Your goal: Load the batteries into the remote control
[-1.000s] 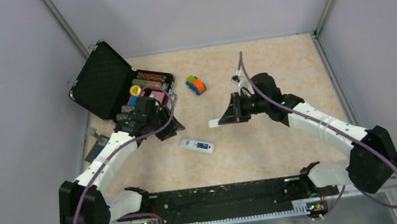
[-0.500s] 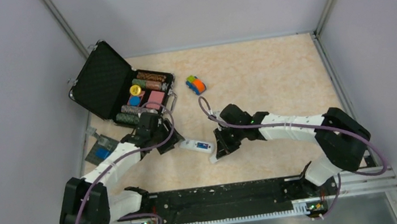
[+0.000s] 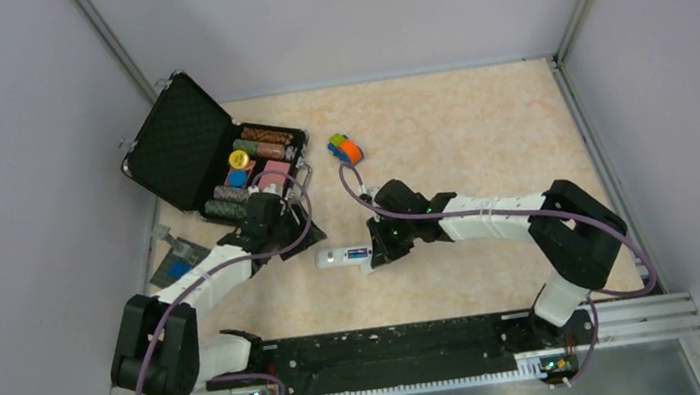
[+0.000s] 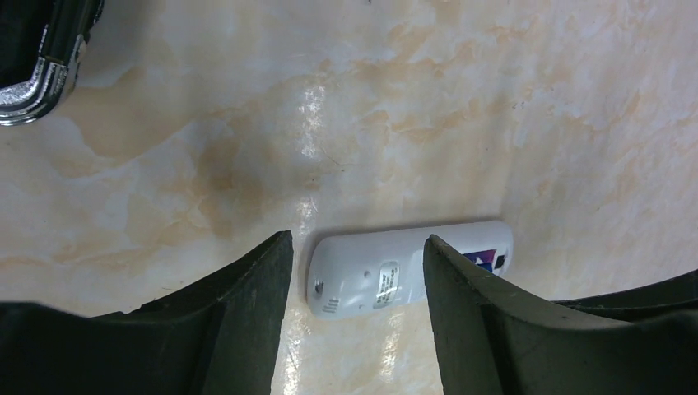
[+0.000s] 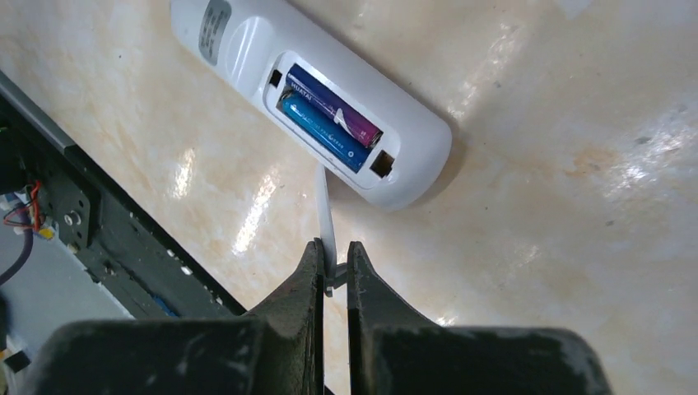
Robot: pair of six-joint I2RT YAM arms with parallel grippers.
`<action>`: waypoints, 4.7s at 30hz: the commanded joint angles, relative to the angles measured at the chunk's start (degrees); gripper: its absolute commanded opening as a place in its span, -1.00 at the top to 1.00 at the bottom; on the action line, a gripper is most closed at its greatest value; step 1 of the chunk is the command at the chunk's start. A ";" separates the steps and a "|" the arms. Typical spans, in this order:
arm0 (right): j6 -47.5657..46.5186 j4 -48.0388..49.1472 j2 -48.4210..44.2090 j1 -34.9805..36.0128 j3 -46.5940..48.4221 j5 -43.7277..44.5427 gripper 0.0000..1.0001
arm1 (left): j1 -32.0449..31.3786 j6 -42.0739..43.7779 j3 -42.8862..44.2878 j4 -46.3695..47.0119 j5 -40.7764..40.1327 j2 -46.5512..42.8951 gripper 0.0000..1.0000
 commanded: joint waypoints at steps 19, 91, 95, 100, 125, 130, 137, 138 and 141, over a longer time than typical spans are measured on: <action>-2.53 -0.05 -0.01 -5.90 9.27 -11.25 1.00 | 0.70 -0.07 -0.23 -3.95 7.14 -4.85 -0.28; -7.26 -4.39 15.61 -9.39 16.28 -18.49 1.00 | 0.75 5.89 6.01 -9.98 8.76 3.59 -0.14; -7.51 -4.64 16.83 -9.39 16.79 -19.15 1.00 | 0.70 5.77 7.34 -11.16 8.42 2.49 -0.12; -7.98 -6.58 17.82 -9.40 17.04 -19.61 1.00 | 0.78 5.23 9.06 -12.30 8.48 0.65 -0.11; -13.26 -12.71 21.08 -9.39 20.94 -10.85 0.98 | 0.09 -4.58 9.95 -3.22 25.54 8.15 0.50; -14.05 -12.39 21.77 -9.38 21.14 -9.65 0.98 | 0.03 -5.14 10.25 -3.42 27.37 10.14 0.78; -14.17 -13.91 21.72 -9.39 21.18 -7.30 0.94 | -0.97 -5.42 10.47 -3.22 29.02 12.36 0.88; -14.23 -14.16 21.69 -9.39 21.19 -6.98 0.93 | -1.24 -5.40 10.42 -3.06 29.21 12.67 0.89; -13.84 -14.34 21.54 -9.40 21.26 -6.44 0.90 | -1.69 -5.50 10.15 -2.28 29.54 13.76 0.91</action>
